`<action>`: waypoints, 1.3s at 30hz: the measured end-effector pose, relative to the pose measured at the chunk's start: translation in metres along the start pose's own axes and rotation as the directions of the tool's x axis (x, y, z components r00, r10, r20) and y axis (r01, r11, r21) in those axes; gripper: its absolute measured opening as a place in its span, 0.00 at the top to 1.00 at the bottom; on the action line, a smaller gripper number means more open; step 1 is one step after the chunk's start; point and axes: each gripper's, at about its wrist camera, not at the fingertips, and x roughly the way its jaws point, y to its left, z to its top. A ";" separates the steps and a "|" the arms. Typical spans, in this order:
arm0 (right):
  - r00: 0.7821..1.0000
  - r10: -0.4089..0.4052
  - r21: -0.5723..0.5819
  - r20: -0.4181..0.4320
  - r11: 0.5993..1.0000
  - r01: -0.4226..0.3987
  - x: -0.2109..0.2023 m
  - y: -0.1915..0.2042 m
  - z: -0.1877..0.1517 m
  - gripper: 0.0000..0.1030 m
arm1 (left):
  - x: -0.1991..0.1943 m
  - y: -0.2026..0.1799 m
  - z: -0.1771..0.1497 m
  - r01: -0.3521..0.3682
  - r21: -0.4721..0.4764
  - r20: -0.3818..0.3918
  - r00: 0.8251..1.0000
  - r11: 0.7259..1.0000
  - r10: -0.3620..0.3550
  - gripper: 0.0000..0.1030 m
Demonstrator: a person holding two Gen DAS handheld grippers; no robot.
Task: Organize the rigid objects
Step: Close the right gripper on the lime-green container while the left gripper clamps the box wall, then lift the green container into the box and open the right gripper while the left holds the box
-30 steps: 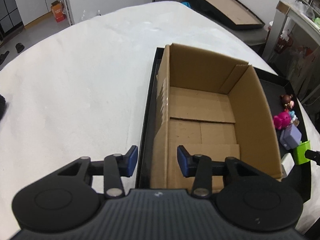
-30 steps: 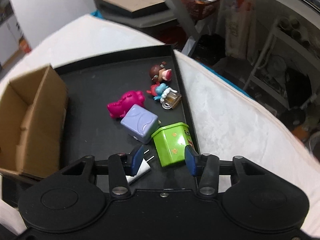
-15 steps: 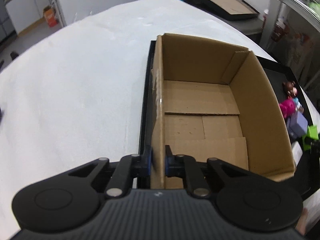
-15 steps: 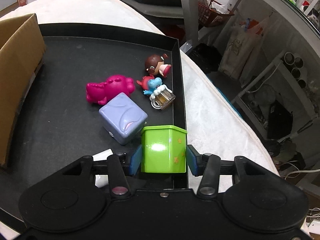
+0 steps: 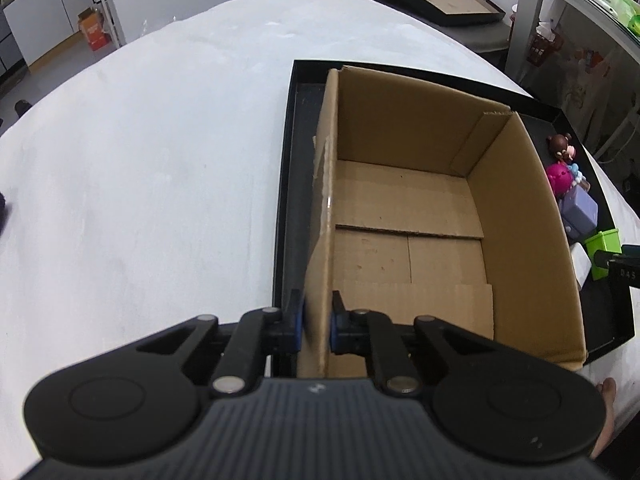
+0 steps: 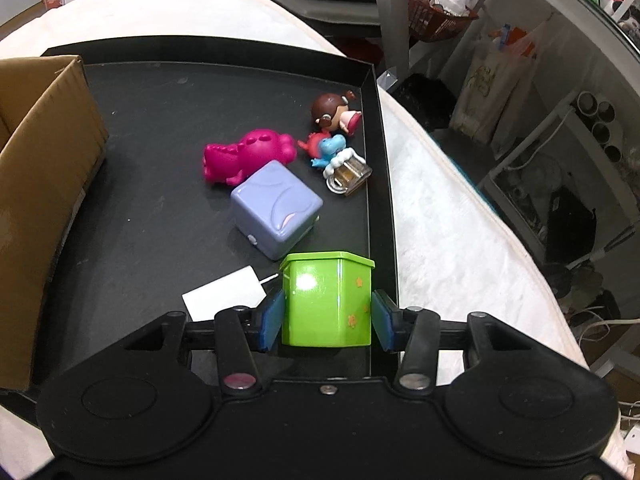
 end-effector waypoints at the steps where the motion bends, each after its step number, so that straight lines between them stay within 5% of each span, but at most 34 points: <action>1: 1.000 -0.004 -0.009 -0.005 1.000 0.004 0.001 0.001 0.000 0.54 | 0.000 0.000 0.000 -0.001 -0.002 -0.003 1.000 1.000 0.001 0.89; 17: 1.000 -0.019 -0.037 -0.016 0.999 0.018 0.008 -0.002 0.008 0.52 | 0.000 -0.004 0.001 -0.027 0.005 -0.009 1.000 1.000 0.027 0.89; 39: 0.992 0.019 -0.034 0.124 0.999 -0.015 -0.051 0.008 0.033 0.60 | 0.008 -0.008 0.009 -0.045 0.006 -0.037 0.998 0.999 0.045 0.89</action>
